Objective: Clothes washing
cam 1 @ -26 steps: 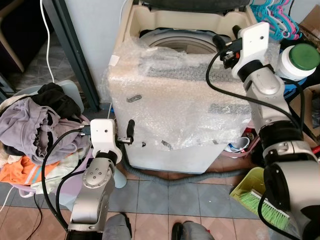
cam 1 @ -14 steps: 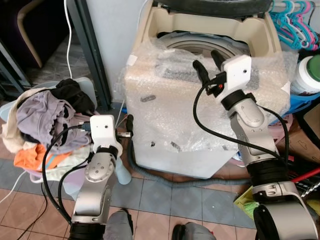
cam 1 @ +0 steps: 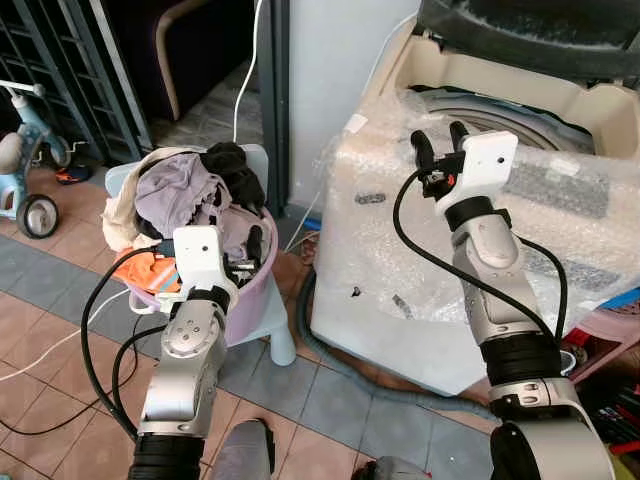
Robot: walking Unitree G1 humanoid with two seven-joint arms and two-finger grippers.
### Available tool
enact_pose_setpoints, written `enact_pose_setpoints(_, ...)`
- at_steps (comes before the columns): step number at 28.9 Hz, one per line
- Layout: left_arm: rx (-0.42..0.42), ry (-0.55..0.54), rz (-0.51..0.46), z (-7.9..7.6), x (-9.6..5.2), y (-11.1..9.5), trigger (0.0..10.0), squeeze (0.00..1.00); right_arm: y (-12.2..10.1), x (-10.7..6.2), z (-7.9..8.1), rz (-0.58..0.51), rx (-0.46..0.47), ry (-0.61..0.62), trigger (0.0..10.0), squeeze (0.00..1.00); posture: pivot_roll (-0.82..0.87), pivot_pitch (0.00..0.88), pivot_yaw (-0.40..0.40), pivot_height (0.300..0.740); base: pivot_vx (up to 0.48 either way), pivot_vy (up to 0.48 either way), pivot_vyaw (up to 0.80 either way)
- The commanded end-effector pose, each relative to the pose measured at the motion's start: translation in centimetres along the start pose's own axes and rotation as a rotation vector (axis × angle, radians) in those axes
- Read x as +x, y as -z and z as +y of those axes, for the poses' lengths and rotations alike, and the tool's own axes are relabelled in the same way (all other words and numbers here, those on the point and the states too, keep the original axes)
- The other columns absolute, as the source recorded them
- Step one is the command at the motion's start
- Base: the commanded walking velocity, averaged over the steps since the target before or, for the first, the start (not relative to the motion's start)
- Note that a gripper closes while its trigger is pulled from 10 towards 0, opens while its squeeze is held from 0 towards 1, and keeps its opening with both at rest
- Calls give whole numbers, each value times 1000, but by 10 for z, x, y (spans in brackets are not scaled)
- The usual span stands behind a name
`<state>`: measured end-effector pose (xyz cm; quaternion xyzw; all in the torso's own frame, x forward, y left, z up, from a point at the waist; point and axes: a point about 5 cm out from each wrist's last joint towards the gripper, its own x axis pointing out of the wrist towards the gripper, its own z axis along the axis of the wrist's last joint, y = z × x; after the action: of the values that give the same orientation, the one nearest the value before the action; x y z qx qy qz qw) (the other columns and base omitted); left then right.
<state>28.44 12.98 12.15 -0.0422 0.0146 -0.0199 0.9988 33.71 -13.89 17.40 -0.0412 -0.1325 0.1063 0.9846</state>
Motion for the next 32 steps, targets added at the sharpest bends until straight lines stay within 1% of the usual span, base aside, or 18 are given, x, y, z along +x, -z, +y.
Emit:
enact_pose_setpoints(1,12,25,-22,-3,-2,-8,10000,0,-3,-4,11,-7,5,-37,10000,0,45,112,-1,740,0,0,800)
enact_pose_setpoints(2,19,16,-28,-1,-4,-9,10000,0,-1,-8,16,-1,13,-46,10000,0,45,112,-1,740,0,0,800)
enact_pose_setpoints(4,27,-18,13,7,-12,1,10000,0,14,-21,23,51,57,-19,10000,0,52,114,8,740,0,0,800)
enact_pose_setpoints(5,27,-18,13,7,-12,1,10000,0,14,-21,23,51,57,-19,10000,0,52,114,8,740,0,0,800)
enact_pose_setpoints(6,36,0,29,7,-18,7,10000,0,29,-31,28,115,98,-4,10000,0,59,106,8,740,0,0,800)
enact_pose_setpoints(7,36,0,29,7,-18,7,10000,0,29,-31,28,115,98,-4,10000,0,59,106,8,740,0,0,800)
enact_pose_setpoints(8,46,4,37,6,-20,10,10000,0,37,-37,30,159,117,1,10000,0,58,99,4,740,0,300,800)
enact_pose_setpoints(11,45,-10,57,6,-21,14,10000,0,42,-47,31,176,110,-21,10000,0,59,95,0,740,0,420,448)
enact_pose_setpoints(13,49,-19,56,6,-21,15,10000,0,46,-53,28,201,96,-14,10000,0,63,92,-9,740,0,480,0)
enact_pose_setpoints(14,54,-25,44,6,-22,15,10000,0,52,-64,17,243,91,25,10000,0,60,87,-18,740,0,480,0)
enact_pose_setpoints(16,38,-24,42,6,-24,15,10000,0,56,-70,9,271,116,60,10000,0,56,83,-22,740,0,480,0)
enact_pose_setpoints(18,16,-14,28,5,-23,14,10000,0,60,-73,2,307,132,95,10000,0,54,87,-21,740,0,480,0)
enact_pose_setpoints(21,8,10,5,5,-21,11,10000,0,57,-70,-4,296,119,101,10000,0,52,89,-20,740,0,480,0)
enact_pose_setpoints(23,14,14,-2,5,-20,10,10000,0,55,-69,-3,291,112,95,10000,0,52,89,-20,740,0,469,0)
enact_pose_setpoints(27,100,7,-69,8,-21,6,10000,0,51,-64,4,289,2,58,10000,0,53,100,-21,740,131,418,0)
enact_pose_setpoints(29,57,-30,-42,10,-22,8,10000,0,50,-64,8,274,17,45,10000,0,53,103,-22,740,0,0,0)
enact_pose_setpoints(30,29,-35,-44,11,-22,6,10000,0,51,-64,12,277,54,39,10000,0,55,101,-25,740,0,0,0)
enact_pose_setpoints(32,22,-21,-48,10,-22,5,10000,0,50,-64,13,278,53,39,10000,0,59,102,-27,740,0,0,0)
